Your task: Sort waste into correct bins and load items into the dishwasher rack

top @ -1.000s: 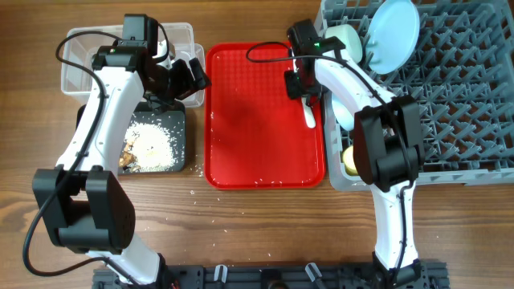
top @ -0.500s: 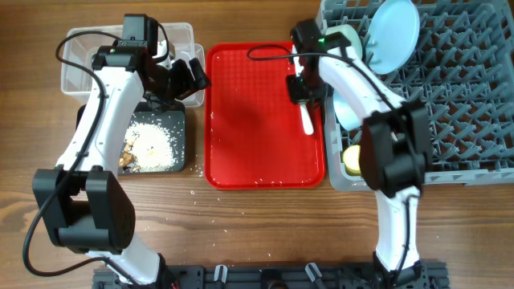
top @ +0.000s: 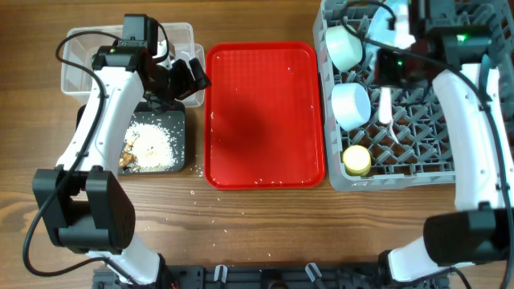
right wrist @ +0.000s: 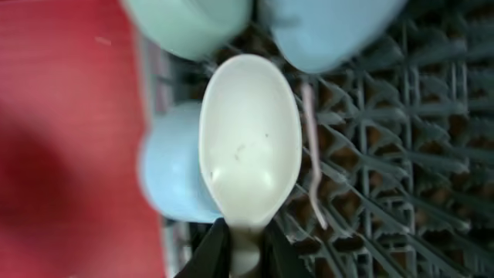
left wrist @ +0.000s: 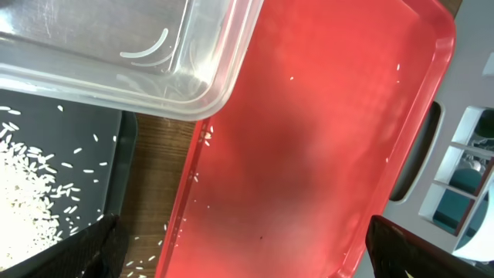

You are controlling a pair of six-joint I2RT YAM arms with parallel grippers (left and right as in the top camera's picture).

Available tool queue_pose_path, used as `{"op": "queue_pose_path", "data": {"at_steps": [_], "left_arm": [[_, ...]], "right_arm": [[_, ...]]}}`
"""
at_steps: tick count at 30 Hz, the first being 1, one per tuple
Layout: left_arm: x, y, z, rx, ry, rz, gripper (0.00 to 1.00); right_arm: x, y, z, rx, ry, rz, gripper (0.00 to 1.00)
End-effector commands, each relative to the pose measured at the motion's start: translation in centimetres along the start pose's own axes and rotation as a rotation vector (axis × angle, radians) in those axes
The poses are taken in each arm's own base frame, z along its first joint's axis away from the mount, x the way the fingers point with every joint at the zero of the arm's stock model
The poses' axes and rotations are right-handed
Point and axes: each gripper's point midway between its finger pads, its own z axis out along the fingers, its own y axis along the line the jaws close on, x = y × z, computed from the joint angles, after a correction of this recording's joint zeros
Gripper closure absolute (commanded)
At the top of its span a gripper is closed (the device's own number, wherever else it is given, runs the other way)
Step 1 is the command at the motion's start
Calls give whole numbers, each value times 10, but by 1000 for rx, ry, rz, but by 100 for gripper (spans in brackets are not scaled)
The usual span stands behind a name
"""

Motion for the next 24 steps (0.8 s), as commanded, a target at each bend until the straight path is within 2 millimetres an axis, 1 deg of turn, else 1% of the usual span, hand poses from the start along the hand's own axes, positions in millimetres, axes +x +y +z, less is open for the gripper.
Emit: {"op": "queue_pose_path", "data": {"at_steps": [1, 2, 3, 4, 5, 6, 7, 8, 9, 10, 11, 12, 13, 14, 15, 16, 18, 20, 22, 24], "left_arm": [[-4, -4, -10, 18, -24, -3, 0], [-4, -4, -10, 19, -24, -3, 0], [-4, -4, -10, 18, -24, -3, 0], [-4, -4, -10, 19, -24, -3, 0], [-4, -4, -10, 18, -24, -3, 0], [-4, -4, -10, 19, -24, -3, 0], [-4, -4, -10, 19, -24, -3, 0], [-4, -4, -10, 18, -24, -3, 0], [-4, -4, -10, 19, -24, -3, 0], [-4, -4, -10, 19, -24, -3, 0], [-4, -4, -10, 19, -24, -3, 0], [-4, -4, -10, 18, -24, -3, 0], [-4, -4, -10, 18, -24, -3, 0], [-4, -4, -10, 18, -24, -3, 0], [-4, -4, -10, 18, -24, -3, 0], [-4, -4, -10, 19, -24, -3, 0], [-4, -4, -10, 19, -24, -3, 0], [-4, -4, -10, 19, -24, -3, 0], [-4, -4, -10, 18, -24, -3, 0], [-4, -4, -10, 18, -24, -3, 0]], "right_arm": [[19, -33, 40, 43, 66, 14, 86], [24, -38, 48, 50, 77, 17, 83], [30, -43, 56, 53, 92, 13, 69], [32, -48, 59, 56, 94, 28, 39], [29, -46, 55, 44, 84, 30, 28], [25, -41, 46, 19, 75, 28, 24], [21, -34, 28, -9, 67, 22, 20], [18, -27, 10, -28, 55, 13, 18], [16, -20, -11, -47, 37, 4, 18], [16, -4, -48, -95, 3, -20, 18], [23, 12, -81, -149, -25, -32, 18], [26, 21, -105, -184, -60, 18, 0], [26, 29, -126, -229, -113, 112, 0], [26, 32, -142, -257, -152, 216, 0], [30, 32, -155, -275, -175, 330, 1], [32, 31, -161, -281, -185, 369, 0], [38, 18, -166, -210, -216, 369, 0], [40, 12, -172, -178, -242, 359, 0], [26, 9, -176, -164, -315, 296, 0], [-3, 11, -189, -178, -520, 172, 0]]}}
